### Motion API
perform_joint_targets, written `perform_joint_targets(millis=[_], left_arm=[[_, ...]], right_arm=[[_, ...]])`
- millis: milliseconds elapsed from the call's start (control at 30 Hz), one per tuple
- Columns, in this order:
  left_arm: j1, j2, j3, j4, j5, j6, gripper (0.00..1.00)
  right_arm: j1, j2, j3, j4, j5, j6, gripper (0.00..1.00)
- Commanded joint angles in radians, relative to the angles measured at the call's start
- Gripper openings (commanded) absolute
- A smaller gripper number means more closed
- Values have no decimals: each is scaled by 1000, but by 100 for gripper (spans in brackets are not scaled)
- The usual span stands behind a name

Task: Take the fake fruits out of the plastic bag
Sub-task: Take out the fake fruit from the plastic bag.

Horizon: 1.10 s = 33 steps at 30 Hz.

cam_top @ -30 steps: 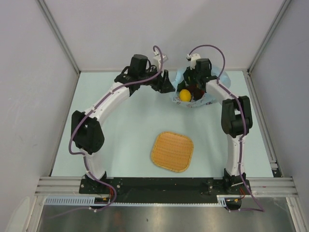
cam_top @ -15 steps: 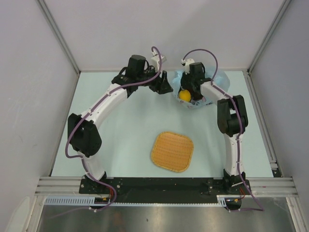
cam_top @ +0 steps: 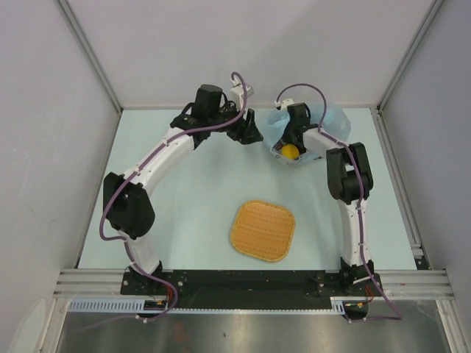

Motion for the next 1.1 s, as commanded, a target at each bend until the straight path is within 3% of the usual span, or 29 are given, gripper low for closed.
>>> perform_joint_targets(millis=[0,67,167,300,500,800,1067], left_arm=[[5,-62,-10,6,-14,27,66],[5,-62,-13,8,-15,27,66],[5,-68,-15,9,-21,30,66],[8,-70,-10,15,-20,27,66],[17,-68,-4,31,6,2,66],[25,-82,2,52,111,-35,67],[45,-170,-20,57,144,-65,68]], right_arm=[[-6,6,21,26,14,-63,63],[-7,-21,25,28,-1,-66,52],[-14,-92,35,14,-29,-38,43],[-17,-198,44,-67,-81,2,39],[-12,-402,-109,-138,-229,11,38],[-69,-717,-326,-179,-568,108,35],[69,-885,-364,-446,-589,-8,35]])
